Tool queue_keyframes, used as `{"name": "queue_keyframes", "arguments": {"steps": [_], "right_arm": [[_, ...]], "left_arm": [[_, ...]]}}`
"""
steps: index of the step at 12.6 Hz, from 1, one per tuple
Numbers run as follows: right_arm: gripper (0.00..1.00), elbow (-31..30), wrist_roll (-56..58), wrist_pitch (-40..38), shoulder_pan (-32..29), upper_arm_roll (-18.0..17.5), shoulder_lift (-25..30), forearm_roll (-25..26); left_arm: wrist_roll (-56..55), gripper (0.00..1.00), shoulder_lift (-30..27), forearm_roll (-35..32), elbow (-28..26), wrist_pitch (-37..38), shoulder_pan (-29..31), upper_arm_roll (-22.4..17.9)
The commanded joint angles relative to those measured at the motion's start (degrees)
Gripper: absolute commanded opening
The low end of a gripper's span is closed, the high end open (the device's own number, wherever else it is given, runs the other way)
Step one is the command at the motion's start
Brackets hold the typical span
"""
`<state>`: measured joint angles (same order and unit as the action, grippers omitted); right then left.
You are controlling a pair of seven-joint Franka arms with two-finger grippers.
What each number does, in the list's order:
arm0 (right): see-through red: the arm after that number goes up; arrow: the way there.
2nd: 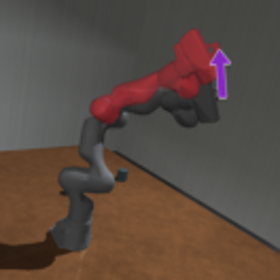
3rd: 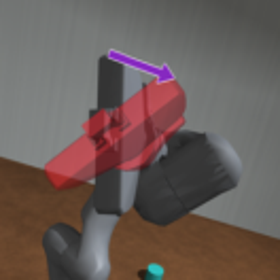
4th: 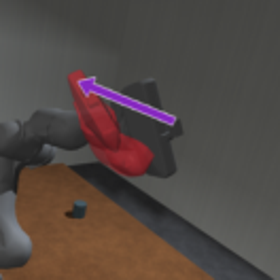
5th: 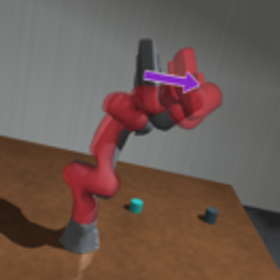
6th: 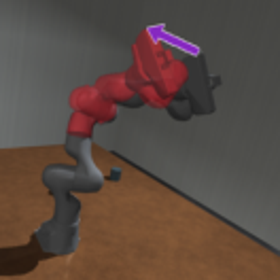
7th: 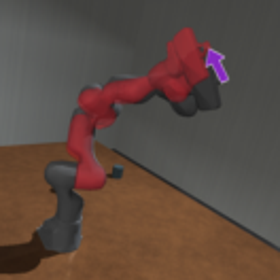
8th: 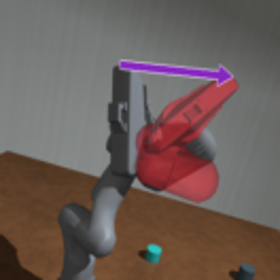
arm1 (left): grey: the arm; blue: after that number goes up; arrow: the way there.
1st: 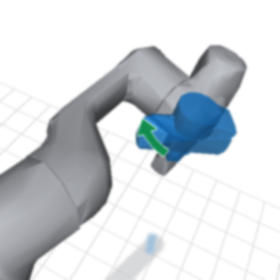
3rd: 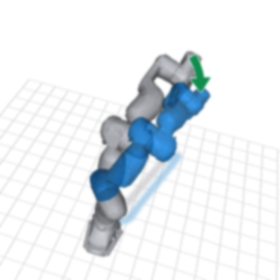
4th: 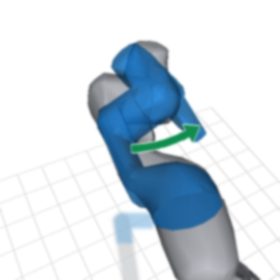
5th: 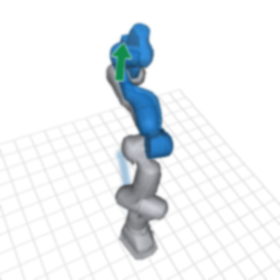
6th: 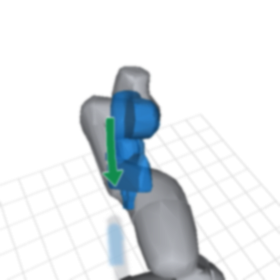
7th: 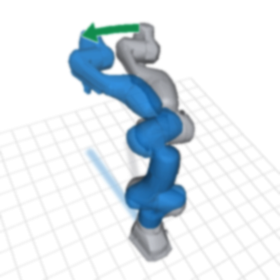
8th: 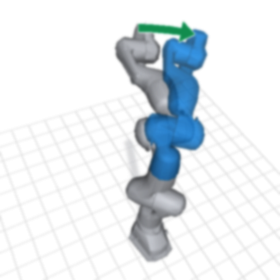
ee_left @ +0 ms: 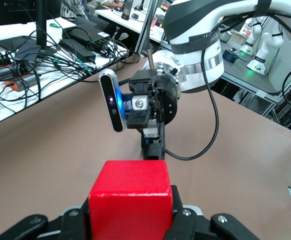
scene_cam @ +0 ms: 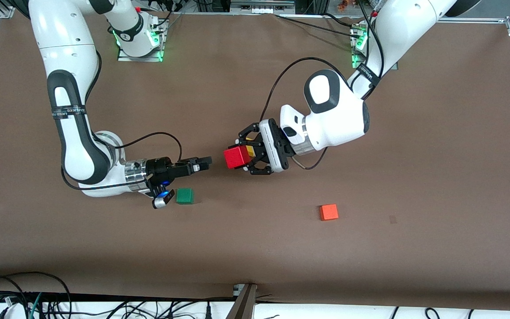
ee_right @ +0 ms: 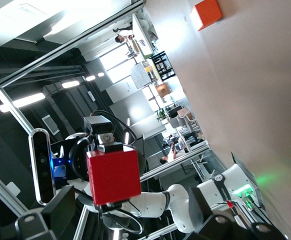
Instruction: Pass red block to right arm, stack on blue
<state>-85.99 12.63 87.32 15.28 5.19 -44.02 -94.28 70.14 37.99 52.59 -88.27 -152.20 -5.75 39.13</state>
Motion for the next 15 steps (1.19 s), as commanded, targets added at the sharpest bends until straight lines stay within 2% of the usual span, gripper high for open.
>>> {"name": "queue_keyframes", "arguments": {"steps": [1,3,10,11,12,13,14,15], "right_arm": [[1.0,-1.5,1.3,-0.1,1.1,0.0,0.9,-3.3],[1.0,-1.5,1.3,-0.2,1.2,0.0,1.0,-4.1],[1.0,-1.7,2.0,0.6,2.7,0.0,1.0,-5.7],[0.91,-1.7,2.0,0.6,2.7,0.0,1.0,-5.7],[0.62,-1.6,2.1,0.6,2.7,0.0,1.0,-5.7],[0.12,-1.6,2.4,0.5,2.7,0.0,1.0,-5.7],[0.0,-1.5,2.4,0.5,2.7,0.0,1.0,-5.7],[0.0,-1.5,2.4,0.5,2.7,0.0,1.0,-5.7]], "left_arm": [[3.2,0.0,2.9,2.3,3.3,-0.5,-1.2,0.3],[4.7,0.0,4.8,2.3,5.3,-0.7,-2.1,0.3],[4.7,0.0,4.9,2.5,5.7,-1.1,-3.1,0.3],[4.7,0.0,4.9,2.8,5.7,-1.1,-3.2,0.3],[4.7,0.0,4.8,2.8,5.7,-1.0,-3.2,0.3],[4.7,0.0,4.8,2.8,5.7,-1.0,-3.1,0.3],[4.7,0.0,4.8,2.9,5.7,-1.0,-3.1,0.3],[4.7,0.0,4.8,2.9,5.7,-1.0,-3.1,0.3]]}}
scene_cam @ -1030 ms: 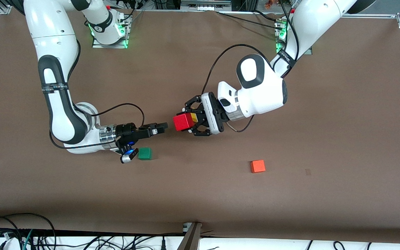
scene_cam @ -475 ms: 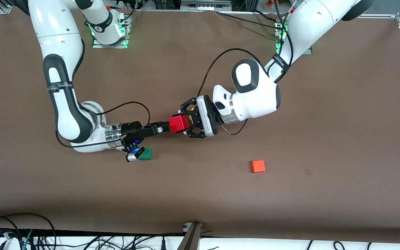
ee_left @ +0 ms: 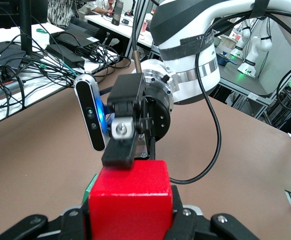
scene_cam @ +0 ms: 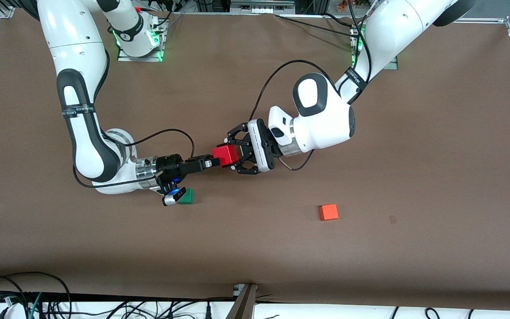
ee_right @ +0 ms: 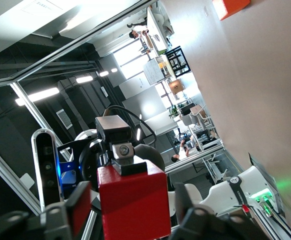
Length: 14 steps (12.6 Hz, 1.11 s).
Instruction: Pass red block to right arm, stack on blue
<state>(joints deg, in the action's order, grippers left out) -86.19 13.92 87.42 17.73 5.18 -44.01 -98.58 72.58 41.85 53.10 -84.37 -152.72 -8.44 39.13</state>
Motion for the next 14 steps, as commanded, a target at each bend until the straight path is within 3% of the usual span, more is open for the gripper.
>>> {"name": "queue_keyframes", "arguments": {"steps": [1,2,3,5,11,14], "right_arm": [[0.0,-1.2,1.1,0.4,0.2,0.0,1.0,-1.4],[0.0,-1.2,1.1,0.5,0.2,0.0,1.0,-1.4],[0.0,-1.2,1.1,0.5,0.2,0.0,1.0,-1.4],[0.0,-1.1,1.1,0.5,0.2,0.0,1.1,-1.4],[0.0,-0.8,1.1,0.4,0.1,0.1,1.2,-1.3],[0.0,0.6,1.1,0.2,-0.5,1.4,1.6,2.5]], "left_arm": [[2.2,0.0,1.0,2.4,1.8,-0.5,-0.5,0.3],[2.2,0.0,0.9,2.3,1.8,-0.5,-0.5,0.3],[2.2,0.22,0.7,2.4,1.8,-0.5,-0.4,0.3],[2.5,1.0,0.3,2.0,1.8,-0.5,-0.3,0.3],[1.4,1.0,-1.8,2.3,1.1,0.8,0.7,0.4],[-1.6,1.0,-4.1,1.8,1.1,11.8,5.0,0.3]]}}
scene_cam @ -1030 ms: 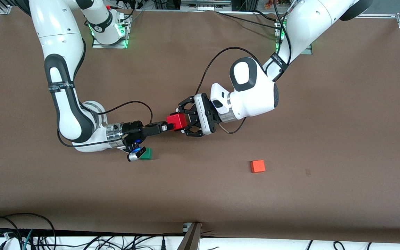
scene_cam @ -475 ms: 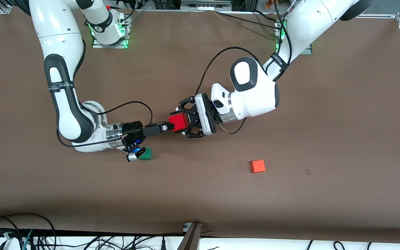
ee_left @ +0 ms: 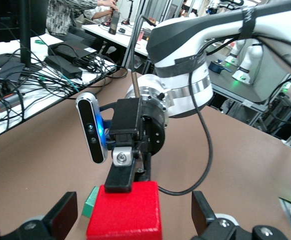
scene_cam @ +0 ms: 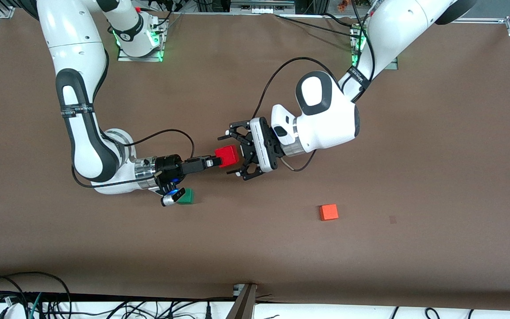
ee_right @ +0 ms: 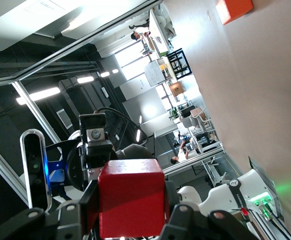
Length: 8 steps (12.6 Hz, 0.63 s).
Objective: Pass red block to right arm, stack on blue
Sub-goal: 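Open the left gripper and withdraw while the right gripper carries the cube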
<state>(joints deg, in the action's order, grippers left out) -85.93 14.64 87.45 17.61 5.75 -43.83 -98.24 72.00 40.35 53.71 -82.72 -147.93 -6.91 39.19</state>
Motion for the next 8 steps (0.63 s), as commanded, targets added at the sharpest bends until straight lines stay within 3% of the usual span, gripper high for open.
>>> {"name": "queue_keyframes", "arguments": {"steps": [1,4,8], "right_arm": [[0.0,1.5,0.4,0.3,-0.4,2.4,1.4,5.2],[0.0,4.3,0.7,0.3,-0.6,7.5,1.3,13.9],[0.0,10.0,0.8,4.9,-0.6,12.0,1.3,34.1]], "left_arm": [[-1.9,1.0,-3.8,1.0,-0.9,11.4,5.7,0.3],[-6.2,1.0,-5.3,-1.1,-0.9,25.4,11.1,-0.6],[-14.2,1.0,-5.4,-12.6,0.0,40.7,18.4,-0.5]]}}
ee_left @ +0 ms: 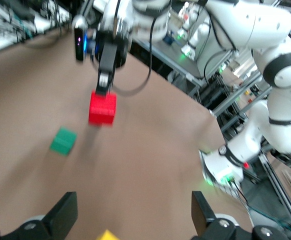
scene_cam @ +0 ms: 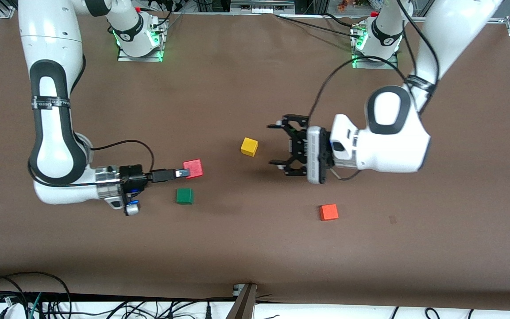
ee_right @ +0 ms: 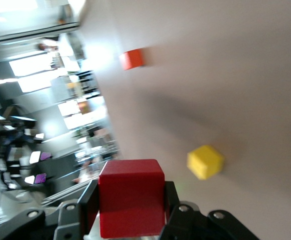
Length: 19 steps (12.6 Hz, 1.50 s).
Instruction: Pass red block to right arm, stack on blue
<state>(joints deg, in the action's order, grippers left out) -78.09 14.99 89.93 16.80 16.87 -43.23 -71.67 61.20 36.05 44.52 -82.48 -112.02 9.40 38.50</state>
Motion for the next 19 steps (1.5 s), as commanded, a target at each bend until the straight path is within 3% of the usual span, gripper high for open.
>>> {"name": "queue_keyframes", "arguments": {"steps": [1,4,7,11,13,15,16,17,19], "right_arm": [[0.0,3.3,1.1,5.1,0.3,1.1,0.7,14.7],[0.0,2.9,1.1,16.2,2.4,1.2,1.6,38.9],[0.0,2.7,0.7,17.7,2.6,1.5,2.8,52.5],[0.0,-3.8,-1.3,19.5,5.5,3.8,7.5,59.3],[0.0,-12.1,-3.1,25.5,7.2,3.9,12.0,60.2],[0.0,-20.0,-5.7,32.5,8.3,3.9,15.8,61.5],[0.0,-23.3,-6.5,35.4,8.7,3.9,17.2,61.5],[0.0,-26.2,-6.5,38.4,8.8,3.9,18.3,61.5],[0.0,-31.1,-6.5,44.2,9.1,3.8,19.7,61.4]], "left_arm": [[-4.6,1.0,-1.2,-6.4,-0.2,7.5,3.5,0.0],[-11.5,1.0,-2.1,-15.4,-0.1,14.2,7.1,0.1],[-23.9,1.0,-4.7,-24.1,-0.1,18.8,9.1,0.0],[-39.4,1.0,-9.7,-38.8,0.2,22.5,9.2,0.3],[-46.0,1.0,-11.9,-45.8,0.3,24.2,9.0,0.5],[-53.1,1.0,-15.2,-48.5,-0.1,26.5,9.1,-0.2],[-55.2,1.0,-17.7,-51.1,-0.7,26.5,8.0,-1.7],[-54.9,1.0,-20.2,-51.4,-1.4,26.5,5.2,-5.7],[-55.1,1.0,-24.6,-50.5,-3.0,26.8,-2.4,-17.1]]}}
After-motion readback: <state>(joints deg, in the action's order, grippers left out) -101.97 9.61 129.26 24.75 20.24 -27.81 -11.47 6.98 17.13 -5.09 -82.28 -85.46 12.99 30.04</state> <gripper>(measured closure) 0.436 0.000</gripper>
